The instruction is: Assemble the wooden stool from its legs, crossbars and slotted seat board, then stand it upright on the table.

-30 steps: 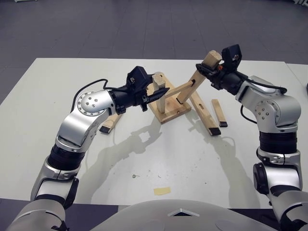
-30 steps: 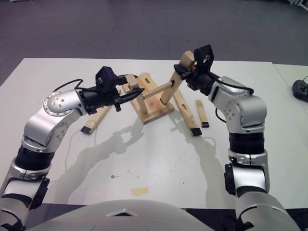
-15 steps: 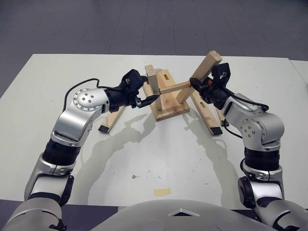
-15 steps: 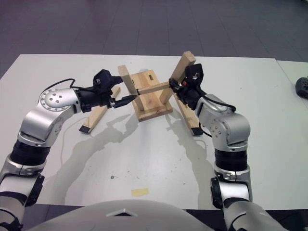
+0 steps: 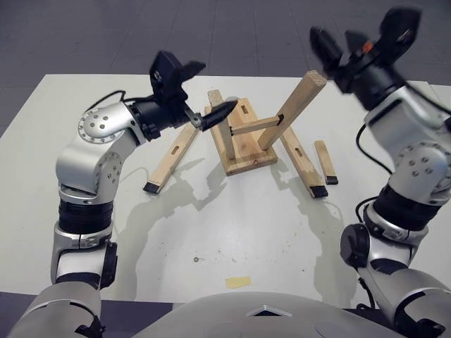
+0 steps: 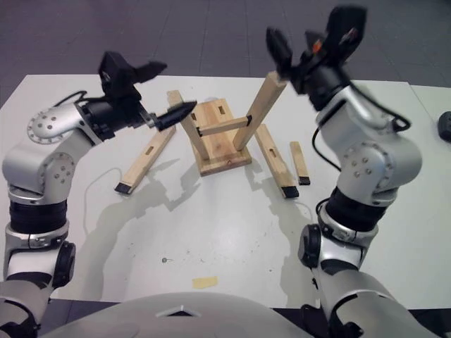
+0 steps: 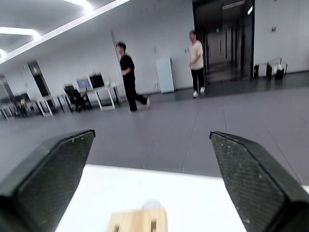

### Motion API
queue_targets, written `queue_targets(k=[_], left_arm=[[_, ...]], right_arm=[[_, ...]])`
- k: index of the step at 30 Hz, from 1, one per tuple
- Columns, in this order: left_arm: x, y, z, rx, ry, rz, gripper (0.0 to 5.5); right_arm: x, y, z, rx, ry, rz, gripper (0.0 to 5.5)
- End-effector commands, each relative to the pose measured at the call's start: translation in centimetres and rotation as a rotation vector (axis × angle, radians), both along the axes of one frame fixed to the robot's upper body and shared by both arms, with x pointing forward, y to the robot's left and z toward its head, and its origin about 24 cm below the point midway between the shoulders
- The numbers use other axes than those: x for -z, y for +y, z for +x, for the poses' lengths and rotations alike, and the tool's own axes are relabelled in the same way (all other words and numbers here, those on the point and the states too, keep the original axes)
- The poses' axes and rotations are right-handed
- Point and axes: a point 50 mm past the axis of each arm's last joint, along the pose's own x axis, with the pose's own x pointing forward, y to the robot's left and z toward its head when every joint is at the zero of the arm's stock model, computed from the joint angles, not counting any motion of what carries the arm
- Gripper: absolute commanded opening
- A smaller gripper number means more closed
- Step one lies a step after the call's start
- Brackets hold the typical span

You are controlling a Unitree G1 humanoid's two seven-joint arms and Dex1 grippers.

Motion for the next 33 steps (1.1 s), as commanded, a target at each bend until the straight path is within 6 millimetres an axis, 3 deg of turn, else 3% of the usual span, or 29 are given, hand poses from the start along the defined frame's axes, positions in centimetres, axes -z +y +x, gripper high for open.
queue_targets(k=[1,3,4,5,7,9,11,15,19,26,30,33], left_arm=[[-4.7,-0.6,-0.4,-0.001,-0.09,-0.182,5.4],[-5.0,-0.8,0.6,-0.083,-0.108,-0.18,5.4],[-4.5,-1.1,1.2,-0.12,-0.099,-0.161,5.4],[-3.2,-1.6,2.0,-0.149,-0.06,-0.126,5.4],[1.4,-2.9,3.7,-0.196,0.044,0.019,5.4],[5.2,-3.8,4.4,-0.218,0.141,0.116,5.4],[6.6,-4.5,4.0,-0.198,0.186,0.139,5.4],[7.0,-4.6,3.6,-0.178,0.199,0.125,5.4],[6.5,-4.4,3.9,-0.208,0.181,0.097,5.4],[1.2,-3.4,4.4,-0.248,0.074,-0.176,5.4],[-1.5,-0.7,4.5,-0.379,0.007,-0.316,5.4],[-0.7,2.2,4.7,-0.579,0.007,-0.305,5.4]], right_arm=[[-4.6,-0.4,-0.2,-0.009,-0.194,0.157,5.05],[-5.0,-0.4,0.3,0.0,-0.232,0.206,5.36],[-4.2,-0.3,0.8,0.0,-0.218,0.217,5.38],[-2.0,0.0,1.9,0.012,-0.137,0.203,5.38],[5.5,1.1,4.1,0.04,0.11,0.062,5.38],[12.0,1.8,4.3,0.036,0.308,0.003,5.38],[14.4,2.2,3.7,0.026,0.367,-0.008,5.38],[13.7,2.2,3.5,0.035,0.322,0.043,5.38],[11.8,2.1,3.5,0.031,0.239,0.113,5.38],[7.0,-0.5,2.8,0.108,0.031,0.291,5.38],[8.3,-3.5,2.6,0.25,0.063,0.266,5.38],[10.7,-6.1,2.0,0.381,0.144,0.22,5.38]])
